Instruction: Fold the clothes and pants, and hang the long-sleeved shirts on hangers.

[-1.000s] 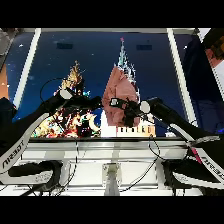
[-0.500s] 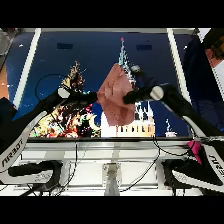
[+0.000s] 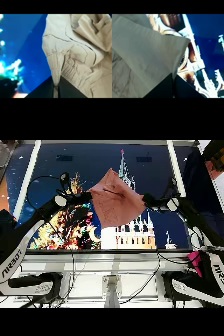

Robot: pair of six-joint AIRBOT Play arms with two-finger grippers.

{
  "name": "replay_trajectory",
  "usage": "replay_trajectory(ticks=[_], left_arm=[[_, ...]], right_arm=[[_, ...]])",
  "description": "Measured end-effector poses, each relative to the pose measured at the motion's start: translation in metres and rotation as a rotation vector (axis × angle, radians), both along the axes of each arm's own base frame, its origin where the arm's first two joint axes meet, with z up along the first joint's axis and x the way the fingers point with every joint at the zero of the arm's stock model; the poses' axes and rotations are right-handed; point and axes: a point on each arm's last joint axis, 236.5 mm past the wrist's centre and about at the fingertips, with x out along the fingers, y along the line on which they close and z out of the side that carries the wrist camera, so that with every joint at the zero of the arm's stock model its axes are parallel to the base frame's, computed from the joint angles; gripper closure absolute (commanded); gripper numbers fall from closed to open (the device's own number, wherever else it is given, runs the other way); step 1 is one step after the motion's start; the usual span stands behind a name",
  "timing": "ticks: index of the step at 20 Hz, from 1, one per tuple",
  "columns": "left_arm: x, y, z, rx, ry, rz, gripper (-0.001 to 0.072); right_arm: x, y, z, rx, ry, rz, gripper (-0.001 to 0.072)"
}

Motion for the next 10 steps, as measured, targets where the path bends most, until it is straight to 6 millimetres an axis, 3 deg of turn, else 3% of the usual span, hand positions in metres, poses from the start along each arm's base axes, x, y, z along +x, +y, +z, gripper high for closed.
replay_trajectory(ticks=[6, 7, 8, 9, 10], left_arm=[[0.004, 0.006, -0.01, 0.055, -0.009, -0.012, 0.0692], [0.004, 0.008, -0.012, 0.07, -0.012, -0.019, 0.0655], [0.004, 0.009, -0.013, 0.079, -0.014, -0.021, 0.041], [0.004, 0.01, -0.013, 0.086, -0.017, -0.023, 0.0108], [0.004, 0.011, -0.014, 0.095, -0.016, -0.029, -0.0008]], right_arm=[[-0.004, -0.036, -0.021, 0.006, 0.045, -0.215, 0.0705], [-0.005, -0.04, -0.023, -0.003, 0.051, -0.233, 0.0705], [-0.006, -0.042, -0.024, -0.006, 0.056, -0.249, 0.0704], [-0.008, -0.042, -0.026, -0.002, 0.063, -0.258, 0.0703], [-0.009, -0.04, -0.026, 0.003, 0.069, -0.262, 0.0703]])
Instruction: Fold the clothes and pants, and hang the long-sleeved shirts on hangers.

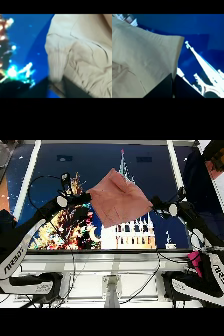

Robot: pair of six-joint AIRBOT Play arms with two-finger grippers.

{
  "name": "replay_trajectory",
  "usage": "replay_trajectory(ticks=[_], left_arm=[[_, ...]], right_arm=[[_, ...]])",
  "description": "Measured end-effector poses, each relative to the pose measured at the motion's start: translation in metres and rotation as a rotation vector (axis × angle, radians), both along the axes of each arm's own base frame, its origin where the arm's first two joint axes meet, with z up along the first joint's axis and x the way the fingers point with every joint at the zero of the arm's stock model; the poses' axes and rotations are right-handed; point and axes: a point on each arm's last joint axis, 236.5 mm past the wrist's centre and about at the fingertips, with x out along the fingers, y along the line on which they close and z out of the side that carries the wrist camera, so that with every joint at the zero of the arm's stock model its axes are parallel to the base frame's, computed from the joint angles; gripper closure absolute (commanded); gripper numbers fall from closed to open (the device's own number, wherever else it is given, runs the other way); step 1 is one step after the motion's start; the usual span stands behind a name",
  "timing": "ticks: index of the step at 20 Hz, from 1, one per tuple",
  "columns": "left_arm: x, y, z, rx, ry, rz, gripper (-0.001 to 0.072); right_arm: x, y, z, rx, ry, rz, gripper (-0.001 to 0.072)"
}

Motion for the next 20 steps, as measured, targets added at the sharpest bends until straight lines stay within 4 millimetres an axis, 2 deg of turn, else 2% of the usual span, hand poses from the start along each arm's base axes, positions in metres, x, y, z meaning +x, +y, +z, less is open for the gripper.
replay_trajectory(ticks=[3, 4, 5, 6, 8, 10, 13, 15, 18, 19, 20], left_arm=[[-0.005, 0.0, -0.005, 0.01, 0.027, -0.02, 0.0002], [-0.008, 0.001, -0.006, 0.013, 0.041, -0.027, 0.0043], [-0.012, 0.001, -0.007, 0.011, 0.057, -0.036, 0.0343], [-0.017, 0.001, -0.007, 0.008, 0.077, -0.048, 0.0676], [-0.032, -0.005, -0.01, -0.004, 0.139, -0.087, 0.0693], [-0.056, -0.016, -0.017, -0.016, 0.225, -0.147, 0.0694], [-0.104, -0.036, -0.031, -0.039, 0.338, -0.247, 0.0694], [-0.138, -0.052, -0.035, -0.124, 0.394, -0.282, 0.0695], [-0.18, -0.079, -0.028, -0.336, 0.429, -0.303, 0.0692], [-0.189, -0.086, -0.026, -0.391, 0.43, -0.307, 0.067], [-0.198, -0.092, -0.024, -0.433, 0.433, -0.312, 0.0515]], right_arm=[[-0.002, 0.006, -0.001, 0.007, 0.007, 0.006, 0.0703], [-0.003, 0.008, -0.001, 0.007, 0.007, 0.011, 0.0703], [-0.003, 0.009, -0.001, 0.002, 0.007, 0.02, 0.0703], [-0.003, 0.01, -0.002, -0.006, 0.006, 0.036, 0.0703], [-0.005, 0.011, -0.003, -0.021, 0.012, 0.061, 0.0703], [-0.007, 0.011, -0.004, -0.036, 0.016, 0.088, 0.0704], [-0.009, 0.013, -0.005, -0.052, 0.023, 0.134, 0.0704], [-0.011, 0.014, -0.005, -0.05, 0.027, 0.177, 0.0704], [-0.012, 0.017, -0.004, -0.021, 0.024, 0.25, 0.0704], [-0.013, 0.019, -0.004, -0.006, 0.021, 0.273, 0.0704], [-0.014, 0.021, -0.003, 0.007, 0.021, 0.297, 0.0704]])
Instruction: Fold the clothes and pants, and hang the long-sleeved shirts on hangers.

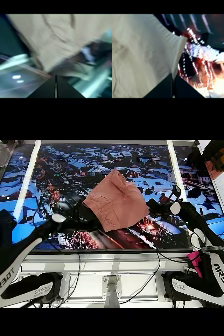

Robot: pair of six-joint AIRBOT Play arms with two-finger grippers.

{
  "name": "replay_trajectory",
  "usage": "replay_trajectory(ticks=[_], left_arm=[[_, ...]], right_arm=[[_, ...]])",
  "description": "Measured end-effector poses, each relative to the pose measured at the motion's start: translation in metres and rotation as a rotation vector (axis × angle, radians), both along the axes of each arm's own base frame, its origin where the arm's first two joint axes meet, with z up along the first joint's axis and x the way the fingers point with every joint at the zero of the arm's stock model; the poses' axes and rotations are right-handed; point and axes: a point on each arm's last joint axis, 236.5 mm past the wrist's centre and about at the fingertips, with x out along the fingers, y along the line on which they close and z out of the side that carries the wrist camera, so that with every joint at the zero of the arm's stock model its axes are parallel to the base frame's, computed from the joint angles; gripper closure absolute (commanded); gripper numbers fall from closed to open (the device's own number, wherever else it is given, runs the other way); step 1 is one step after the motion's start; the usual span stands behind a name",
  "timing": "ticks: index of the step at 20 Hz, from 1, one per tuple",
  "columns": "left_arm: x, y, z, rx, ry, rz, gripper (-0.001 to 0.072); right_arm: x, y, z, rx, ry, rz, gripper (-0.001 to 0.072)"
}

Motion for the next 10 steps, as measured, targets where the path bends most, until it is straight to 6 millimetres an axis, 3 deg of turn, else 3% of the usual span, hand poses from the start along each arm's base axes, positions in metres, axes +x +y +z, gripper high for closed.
replay_trajectory(ticks=[1, 2, 6, 10], left_arm=[[-0.006, -0.006, 0.001, -0.033, 0.007, 0.003, 0.023], [-0.011, -0.011, 0.003, -0.055, 0.01, 0.005, 0.0067], [-0.016, -0.017, -0.001, -0.079, 0.01, 0.027, 0.0067], [-0.008, -0.013, -0.009, -0.051, -0.002, 0.069, 0.0084]], right_arm=[[-0.001, 0.003, 0.001, 0.012, 0.0, 0.026, 0.0704], [-0.003, 0.005, 0.001, 0.021, 0.002, 0.05, 0.0704], [-0.012, 0.016, 0.001, 0.047, 0.019, 0.136, 0.0704], [-0.017, 0.021, 0.001, 0.06, 0.028, 0.173, 0.0703]])
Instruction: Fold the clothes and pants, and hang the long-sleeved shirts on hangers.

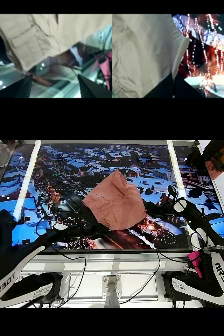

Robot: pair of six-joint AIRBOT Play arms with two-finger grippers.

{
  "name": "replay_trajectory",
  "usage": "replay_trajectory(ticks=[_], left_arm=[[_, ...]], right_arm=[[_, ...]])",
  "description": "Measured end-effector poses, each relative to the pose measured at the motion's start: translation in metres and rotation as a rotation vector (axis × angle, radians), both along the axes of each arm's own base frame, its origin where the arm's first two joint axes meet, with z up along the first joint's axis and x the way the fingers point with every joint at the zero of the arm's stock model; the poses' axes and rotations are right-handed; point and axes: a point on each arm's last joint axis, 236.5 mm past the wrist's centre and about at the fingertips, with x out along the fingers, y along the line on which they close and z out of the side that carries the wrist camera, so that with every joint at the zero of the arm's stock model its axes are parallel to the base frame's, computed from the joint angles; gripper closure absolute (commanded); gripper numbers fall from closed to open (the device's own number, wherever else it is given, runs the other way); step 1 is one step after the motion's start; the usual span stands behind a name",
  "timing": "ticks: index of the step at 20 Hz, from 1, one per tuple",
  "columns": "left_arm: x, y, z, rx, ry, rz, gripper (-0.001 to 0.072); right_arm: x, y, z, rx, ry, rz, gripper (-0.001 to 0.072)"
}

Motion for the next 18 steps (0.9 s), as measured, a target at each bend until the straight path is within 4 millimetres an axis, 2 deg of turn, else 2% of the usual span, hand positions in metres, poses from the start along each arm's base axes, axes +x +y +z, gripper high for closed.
replay_trajectory(ticks=[2, 5, 8, 12, 16, 17, 18], left_arm=[[0.009, 0.008, -0.005, 0.023, -0.009, 0.034, 0.0142], [0.023, 0.026, -0.011, 0.058, -0.022, 0.084, 0.0144], [0.024, 0.037, -0.02, 0.098, -0.002, 0.094, 0.0144], [0.018, 0.037, -0.028, 0.108, 0.048, 0.102, 0.0144], [0.017, 0.024, -0.034, 0.099, 0.083, 0.097, 0.0152], [0.019, 0.019, -0.035, 0.097, 0.087, 0.091, 0.0191], [0.021, 0.016, -0.035, 0.097, 0.085, 0.085, 0.038]], right_arm=[[-0.001, 0.002, 0.0, 0.006, 0.0, 0.007, 0.0703], [-0.001, 0.004, 0.001, 0.016, 0.003, 0.01, 0.0703], [-0.002, 0.005, 0.002, 0.021, 0.003, 0.011, 0.0703], [-0.002, 0.006, 0.002, 0.025, 0.004, 0.011, 0.0702], [-0.002, 0.006, 0.002, 0.026, 0.004, 0.012, 0.0702], [-0.002, 0.006, 0.002, 0.026, 0.004, 0.012, 0.0701], [-0.002, 0.006, 0.002, 0.026, 0.004, 0.011, 0.0701]])
